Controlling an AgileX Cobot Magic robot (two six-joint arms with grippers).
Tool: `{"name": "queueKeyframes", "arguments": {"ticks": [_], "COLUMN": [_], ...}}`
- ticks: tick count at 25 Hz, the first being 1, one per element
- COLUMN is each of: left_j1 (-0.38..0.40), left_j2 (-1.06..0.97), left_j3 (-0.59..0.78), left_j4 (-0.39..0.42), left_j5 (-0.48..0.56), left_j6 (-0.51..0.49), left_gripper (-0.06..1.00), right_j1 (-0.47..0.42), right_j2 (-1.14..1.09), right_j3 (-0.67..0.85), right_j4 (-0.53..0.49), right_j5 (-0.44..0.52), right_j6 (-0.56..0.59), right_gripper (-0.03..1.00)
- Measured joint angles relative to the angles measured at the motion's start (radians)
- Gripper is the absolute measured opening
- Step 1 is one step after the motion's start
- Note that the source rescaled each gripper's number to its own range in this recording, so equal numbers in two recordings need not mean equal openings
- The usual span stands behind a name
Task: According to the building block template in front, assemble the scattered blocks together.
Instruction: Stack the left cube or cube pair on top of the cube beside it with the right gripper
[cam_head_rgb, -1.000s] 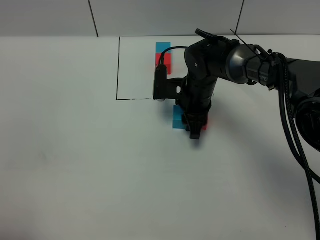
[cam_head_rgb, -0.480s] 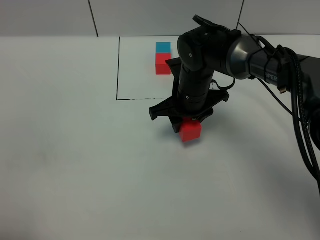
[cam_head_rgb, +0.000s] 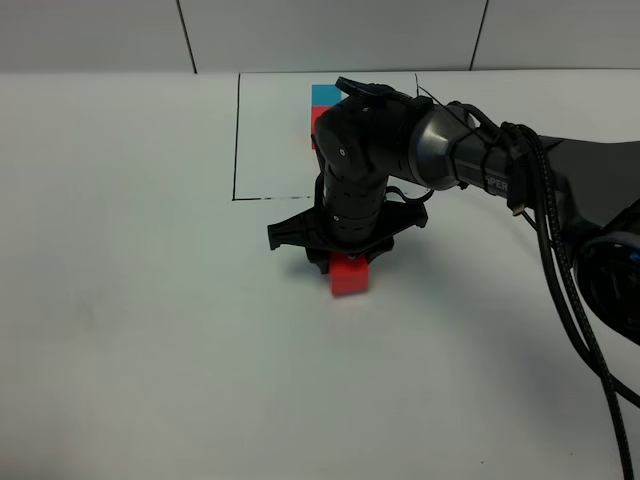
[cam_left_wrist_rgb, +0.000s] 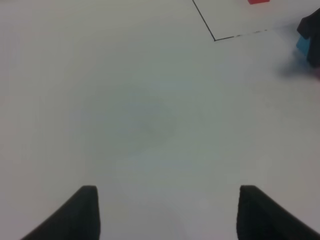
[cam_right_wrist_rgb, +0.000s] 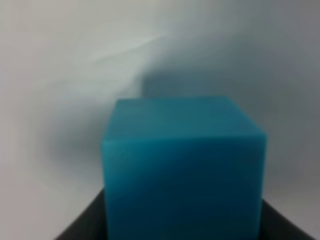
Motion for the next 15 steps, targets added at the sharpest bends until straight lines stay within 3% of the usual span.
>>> {"name": "queueKeyframes", "arguments": {"ticks": [15], "left_j1": [0.0], "left_j2": [0.0], "left_j3": [0.0], "left_j4": [0.0], "left_j5": [0.0], "left_j6": [-0.002], "left_gripper": [0.3], "right_j1": [0.0], "right_j2": [0.034], "right_j3": [0.0], "right_j4": [-0.037], "right_j5": [-0.023], "right_j6": [0.076], "right_gripper": [0.01]}}
